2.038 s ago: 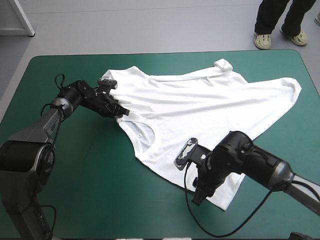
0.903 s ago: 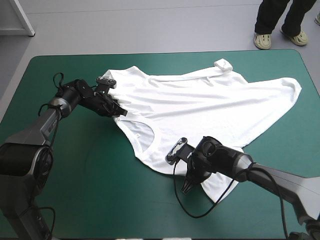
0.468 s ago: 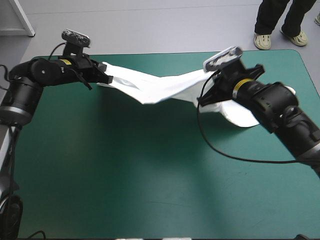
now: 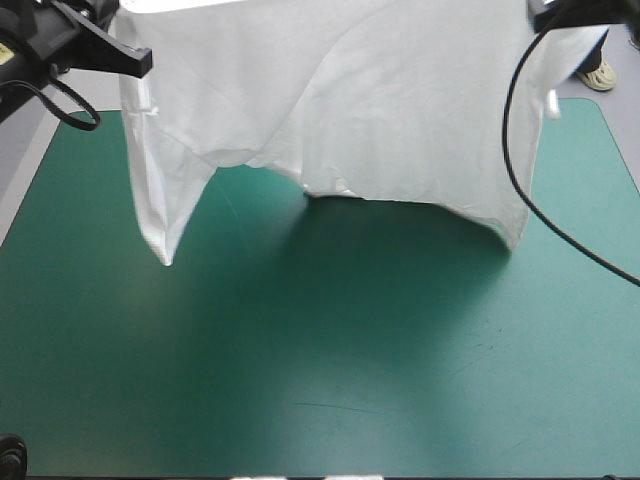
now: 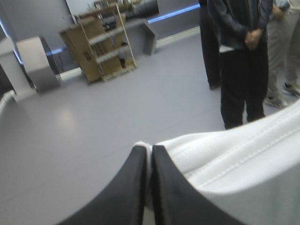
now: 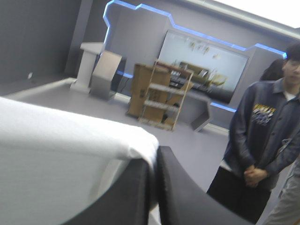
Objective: Fold the cloth
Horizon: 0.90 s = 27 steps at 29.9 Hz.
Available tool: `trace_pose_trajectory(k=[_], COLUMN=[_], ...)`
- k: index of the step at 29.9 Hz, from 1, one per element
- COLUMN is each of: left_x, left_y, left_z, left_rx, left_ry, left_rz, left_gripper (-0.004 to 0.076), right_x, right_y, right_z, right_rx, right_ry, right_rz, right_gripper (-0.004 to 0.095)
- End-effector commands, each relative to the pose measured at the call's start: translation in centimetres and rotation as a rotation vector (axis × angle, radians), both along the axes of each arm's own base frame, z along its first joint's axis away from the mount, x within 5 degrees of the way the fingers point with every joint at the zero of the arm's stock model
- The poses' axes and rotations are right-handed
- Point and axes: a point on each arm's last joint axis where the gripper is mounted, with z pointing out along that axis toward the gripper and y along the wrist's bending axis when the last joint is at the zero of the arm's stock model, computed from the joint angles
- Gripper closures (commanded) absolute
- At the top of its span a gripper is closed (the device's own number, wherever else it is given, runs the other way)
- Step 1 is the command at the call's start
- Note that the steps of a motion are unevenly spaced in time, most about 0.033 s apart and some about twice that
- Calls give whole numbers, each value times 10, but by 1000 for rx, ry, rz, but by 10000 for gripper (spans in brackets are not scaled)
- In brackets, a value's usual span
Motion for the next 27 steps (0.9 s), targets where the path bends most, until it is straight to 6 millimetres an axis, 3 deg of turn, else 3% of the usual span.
trace_pose_trajectory(k=[1,10,14,18,21,24,27], left_x=[-44,-131,-150,-148,-129,-94,-50], left_y=[15,29,31,30,28,24,18], left_z=[45,93,99,96,89,74,53], left_rx=[5,-41,-50,-45,-22,-2,11], left_ry=[-229,-491,-536,-506,-435,-333,-231], left_rz=[113,153,151,143,146,145,138], left_gripper=[705,705,705,705,705,705,705], right_x=[-39,-95,-112,-106,-89,-59,-14], right_y=[-25,-29,-26,-23,-19,-13,-6], right_z=[41,70,73,67,58,41,15], right_rx=[46,95,68,50,39,18,-4], right_ry=[-260,-437,-433,-356,-263,-133,1], right_rz=[-86,19,76,99,107,106,93], right_gripper=[917,926,926,925,926,925,926])
